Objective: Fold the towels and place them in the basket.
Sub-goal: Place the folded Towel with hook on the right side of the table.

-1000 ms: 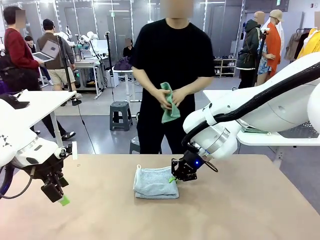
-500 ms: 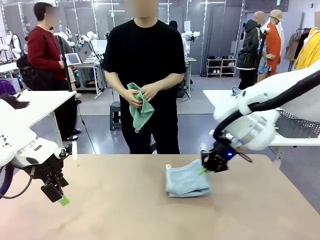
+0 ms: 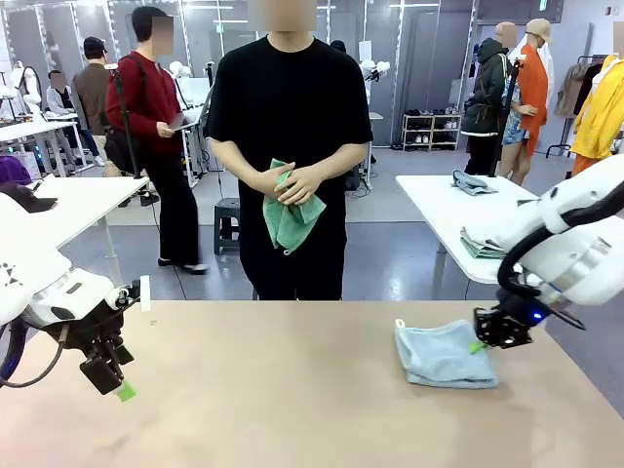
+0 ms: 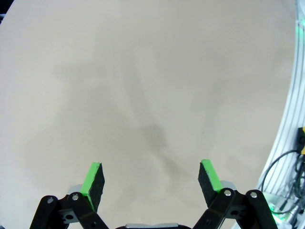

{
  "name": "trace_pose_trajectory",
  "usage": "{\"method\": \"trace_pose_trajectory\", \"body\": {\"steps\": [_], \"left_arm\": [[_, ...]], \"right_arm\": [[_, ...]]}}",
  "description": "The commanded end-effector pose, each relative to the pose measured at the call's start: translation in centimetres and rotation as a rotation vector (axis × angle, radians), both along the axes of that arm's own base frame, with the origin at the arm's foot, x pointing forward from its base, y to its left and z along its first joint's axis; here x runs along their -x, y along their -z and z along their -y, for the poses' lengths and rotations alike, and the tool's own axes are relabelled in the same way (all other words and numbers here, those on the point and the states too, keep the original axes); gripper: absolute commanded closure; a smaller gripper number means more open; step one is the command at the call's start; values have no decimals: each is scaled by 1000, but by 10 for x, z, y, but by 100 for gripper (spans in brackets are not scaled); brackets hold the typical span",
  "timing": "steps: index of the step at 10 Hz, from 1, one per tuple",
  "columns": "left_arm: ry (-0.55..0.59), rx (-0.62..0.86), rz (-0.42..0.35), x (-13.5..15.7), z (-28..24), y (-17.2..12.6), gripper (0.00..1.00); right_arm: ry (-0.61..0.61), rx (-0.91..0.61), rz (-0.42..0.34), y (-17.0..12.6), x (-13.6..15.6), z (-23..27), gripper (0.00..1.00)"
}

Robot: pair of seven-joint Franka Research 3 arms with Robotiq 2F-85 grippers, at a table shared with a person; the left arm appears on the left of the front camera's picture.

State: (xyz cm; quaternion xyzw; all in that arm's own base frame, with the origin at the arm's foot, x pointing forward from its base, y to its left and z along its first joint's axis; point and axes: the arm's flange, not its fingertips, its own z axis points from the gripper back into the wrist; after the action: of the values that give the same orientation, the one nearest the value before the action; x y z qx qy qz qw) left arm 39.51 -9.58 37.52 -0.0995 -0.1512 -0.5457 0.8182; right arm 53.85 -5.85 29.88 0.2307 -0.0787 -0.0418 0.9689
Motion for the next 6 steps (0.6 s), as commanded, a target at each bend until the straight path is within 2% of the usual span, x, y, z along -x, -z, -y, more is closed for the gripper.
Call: {"method": "trace_pose_trajectory", "body": {"steps": [1,4,5,6], "left_arm": [[-3,-15,4,-1,0,-1,0],[-3,-15,4,-1,0,-1,0],[-3,-15,4,-1,0,-1,0],[-3,-15,4,-1,0,-1,0]], "right_arm": [[-35,14,-26,2,-5,26,95],[-6,33,-43,10,-11,54,95],[-9,37,-48,10,-11,58,85],[-18,39,-47,6,-11,59,60]]}}
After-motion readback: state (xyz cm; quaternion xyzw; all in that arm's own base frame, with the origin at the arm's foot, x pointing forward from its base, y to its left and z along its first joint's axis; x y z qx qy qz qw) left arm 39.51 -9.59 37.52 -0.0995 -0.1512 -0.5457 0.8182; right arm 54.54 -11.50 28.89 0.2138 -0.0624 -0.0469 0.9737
